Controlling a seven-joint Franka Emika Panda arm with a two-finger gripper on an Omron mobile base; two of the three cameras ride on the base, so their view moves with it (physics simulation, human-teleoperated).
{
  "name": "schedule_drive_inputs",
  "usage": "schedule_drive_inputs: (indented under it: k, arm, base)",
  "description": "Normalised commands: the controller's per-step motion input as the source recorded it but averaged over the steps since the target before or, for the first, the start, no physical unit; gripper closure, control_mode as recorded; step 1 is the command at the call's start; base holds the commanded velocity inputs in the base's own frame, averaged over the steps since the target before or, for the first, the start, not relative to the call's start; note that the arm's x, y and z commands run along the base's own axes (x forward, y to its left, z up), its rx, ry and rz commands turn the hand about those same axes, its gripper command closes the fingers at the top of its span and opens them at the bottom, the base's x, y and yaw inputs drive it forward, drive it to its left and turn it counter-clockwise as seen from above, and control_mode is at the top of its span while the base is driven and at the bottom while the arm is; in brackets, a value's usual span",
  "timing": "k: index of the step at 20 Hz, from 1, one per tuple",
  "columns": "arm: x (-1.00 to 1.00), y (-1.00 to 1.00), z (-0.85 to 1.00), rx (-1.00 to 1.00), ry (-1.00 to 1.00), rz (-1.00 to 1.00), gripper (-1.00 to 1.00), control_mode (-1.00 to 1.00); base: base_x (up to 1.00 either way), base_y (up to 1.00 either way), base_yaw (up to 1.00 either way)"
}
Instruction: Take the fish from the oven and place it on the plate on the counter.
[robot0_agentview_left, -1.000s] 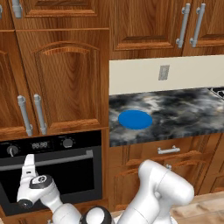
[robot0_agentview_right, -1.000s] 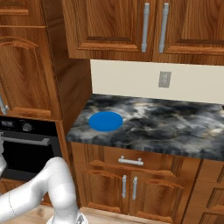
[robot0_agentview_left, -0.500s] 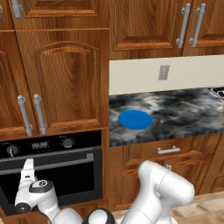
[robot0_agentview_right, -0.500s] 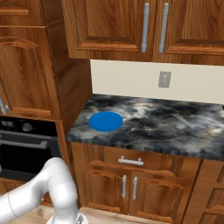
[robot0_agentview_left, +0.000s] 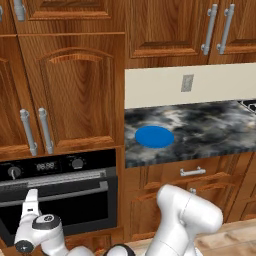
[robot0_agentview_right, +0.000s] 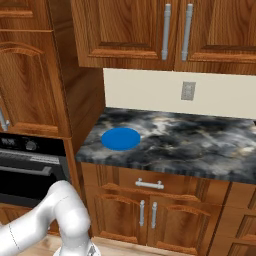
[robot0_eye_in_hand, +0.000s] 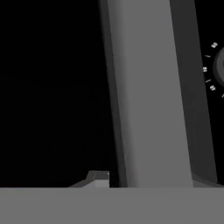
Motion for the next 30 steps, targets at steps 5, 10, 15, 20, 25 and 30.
schedule_drive_inputs:
  k: [5,10,15,20,25,30]
  arm:
    - [-0.58,0.0,-1.0,0.0,0.1,0.0,1.0,-1.0]
    - [-0.51,0.0,-1.0,0.0,0.13,0.0,1.0,-1.0]
    - [-0.55,0.0,-1.0,0.0,0.06,0.0,1.0,-1.0]
    - [-0.66,0.0,-1.0,0.0,0.02,0.0,1.0,-1.0]
    - [-0.68,0.0,-1.0,0.0,0.03,0.0,1.0,-1.0]
    - [-0.67,0.0,-1.0,-0.04,0.07,0.0,1.0,-1.0]
  base:
    - [0.0,0.0,0.0]
    - [0.0,0.0,0.0]
    - [0.0,0.0,0.0]
    - [0.0,0.0,0.0]
    - [0.0,0.0,0.0]
    - [0.0,0.0,0.0]
